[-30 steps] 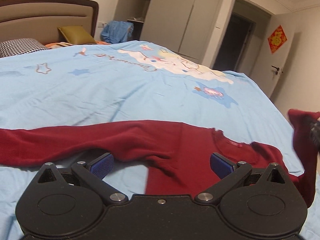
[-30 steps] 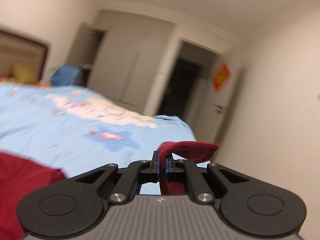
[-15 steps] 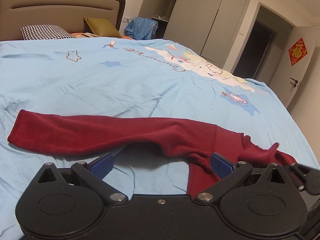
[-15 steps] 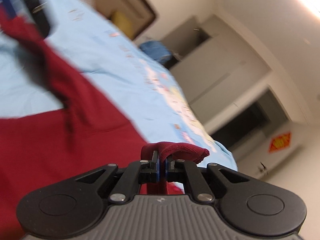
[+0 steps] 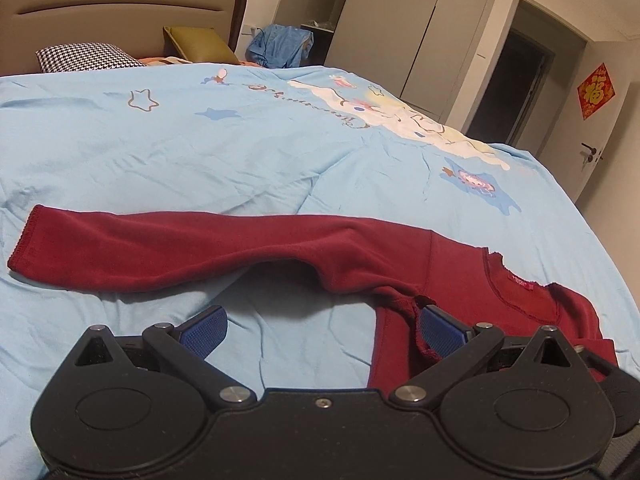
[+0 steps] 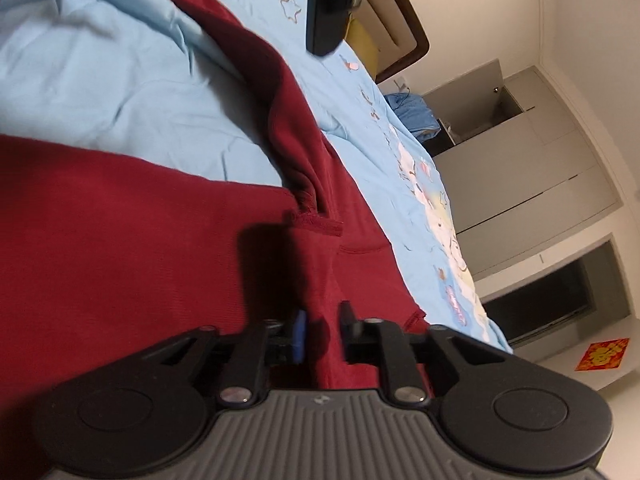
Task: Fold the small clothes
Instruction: 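Carry the held sleeve across the sweater body with the right gripper, then open the right gripper to release the sleeve and lift away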
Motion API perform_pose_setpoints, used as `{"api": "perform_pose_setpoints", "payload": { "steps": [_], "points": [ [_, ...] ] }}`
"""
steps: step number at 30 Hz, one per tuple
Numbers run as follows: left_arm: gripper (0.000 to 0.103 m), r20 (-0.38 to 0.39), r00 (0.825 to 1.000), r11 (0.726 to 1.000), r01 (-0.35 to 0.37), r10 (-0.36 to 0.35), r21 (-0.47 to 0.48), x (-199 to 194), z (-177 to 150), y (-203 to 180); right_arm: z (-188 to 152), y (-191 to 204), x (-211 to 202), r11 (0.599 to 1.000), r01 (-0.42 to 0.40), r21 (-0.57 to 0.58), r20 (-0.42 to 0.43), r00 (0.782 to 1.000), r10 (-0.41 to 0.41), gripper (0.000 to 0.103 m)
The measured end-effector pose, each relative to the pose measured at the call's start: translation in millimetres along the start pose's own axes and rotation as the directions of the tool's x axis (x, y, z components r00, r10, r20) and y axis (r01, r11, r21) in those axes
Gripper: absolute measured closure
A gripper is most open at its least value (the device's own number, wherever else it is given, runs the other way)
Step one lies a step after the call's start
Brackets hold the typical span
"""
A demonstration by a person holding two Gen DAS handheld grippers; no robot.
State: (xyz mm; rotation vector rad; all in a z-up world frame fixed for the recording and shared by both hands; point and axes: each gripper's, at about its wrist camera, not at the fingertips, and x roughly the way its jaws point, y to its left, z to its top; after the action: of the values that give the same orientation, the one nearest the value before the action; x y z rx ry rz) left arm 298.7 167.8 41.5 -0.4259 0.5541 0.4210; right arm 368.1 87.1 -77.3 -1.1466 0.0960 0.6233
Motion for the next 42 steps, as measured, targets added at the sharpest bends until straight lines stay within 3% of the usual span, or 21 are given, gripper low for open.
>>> {"api": "perform_pose_setpoints", "payload": {
  "steps": [3,5,9,15,17,19,24,26,30,33,34,35,36,37,40,42],
  "points": [
    [0.001,-0.013,1.0,1.0,0.003,-0.003,0.019,10.7,-4.7,-8.4,-11.1,-30.2,-17.0,0.987,-0.036,0.157,0.01,0.999,0.035,0.044],
    [0.001,-0.029,1.0,0.999,0.013,-0.012,0.033,21.4,-8.2,-17.2,-26.5,-49.2,-29.9,0.952,-0.088,0.292,0.037,0.996,0.08,0.025],
    [0.001,-0.064,0.997,0.998,0.047,-0.043,0.052,51.1,-17.6,-40.5,-69.0,-90.4,-48.6,0.835,-0.157,0.528,0.064,0.987,0.145,0.015],
    [0.001,-0.044,0.999,0.989,0.008,-0.001,0.149,89.7,-38.4,-72.2,-145.5,-139.9,-70.4,0.652,-0.089,0.753,0.022,0.994,0.11,0.001],
    [0.001,-0.042,0.999,0.981,-0.027,0.035,0.191,103.8,-51.9,-75.9,-173.4,-156.4,-72.1,0.568,-0.049,0.822,-0.007,0.995,0.095,0.0],
    [0.0,0.007,0.999,0.971,-0.053,0.053,0.235,107.9,-66.4,-79.6,-201.9,-173.5,-70.5,0.462,-0.009,0.887,-0.036,0.995,0.088,0.0],
    [0.0,0.025,0.998,0.971,-0.056,0.051,0.234,105.6,-68.5,-79.4,-270.7,-209.2,-50.6,0.154,0.058,0.986,-0.069,0.995,0.07,0.001],
    [0.0,0.025,0.998,0.971,-0.053,0.049,0.233,105.7,-67.7,-78.3,-293.2,-220.1,-39.6,0.049,0.071,0.996,-0.075,0.995,0.071,0.011],
    [0.0,0.028,0.999,0.974,-0.045,0.04,0.223,104.3,-68.6,-75.8,-320.4,-231.5,-12.4,-0.078,0.063,0.995,-0.057,0.995,0.086,0.024],
    [0.0,0.036,0.999,0.977,-0.032,0.025,0.209,101.9,-69.2,-72.0,-329.2,-236.5,6.7,-0.13,0.051,0.99,-0.039,0.995,0.096,0.04],
    [0.0,0.038,0.999,0.979,-0.027,0.019,0.204,101.9,-69.1,-71.4,-331.8,-237.8,11.3,-0.144,0.054,0.988,-0.04,0.994,0.1,0.058],
    [0.0,0.04,0.999,0.98,-0.022,0.014,0.199,101.5,-69.1,-70.4,-333.2,-239.0,14.4,-0.148,0.056,0.987,-0.041,0.994,0.103,0.083],
    [0.0,0.042,0.999,0.981,-0.017,0.009,0.195,101.2,-68.8,-69.6,-333.4,-240.4,16.1,-0.135,0.06,0.989,-0.047,0.994,0.097,0.088],
    [0.0,0.045,0.999,0.982,-0.011,0.003,0.19,100.9,-69.2,-68.8,-330.5,-241.3,12.7,-0.1,0.065,0.993,-0.057,0.995,0.077,0.092],
    [0.0,0.047,0.999,0.983,-0.002,-0.006,0.182,99.9,-69.0,-66.1,-308.3,-240.1,2.6,0.057,0.144,0.988,-0.145,0.989,0.014,0.096],
    [0.0,0.044,0.999,0.982,-0.007,-0.001,0.188,101.0,-68.8,-67.5,-305.7,-239.3,-2.2,0.088,0.199,0.976,-0.199,0.98,-0.005,0.096]
  ]
}}
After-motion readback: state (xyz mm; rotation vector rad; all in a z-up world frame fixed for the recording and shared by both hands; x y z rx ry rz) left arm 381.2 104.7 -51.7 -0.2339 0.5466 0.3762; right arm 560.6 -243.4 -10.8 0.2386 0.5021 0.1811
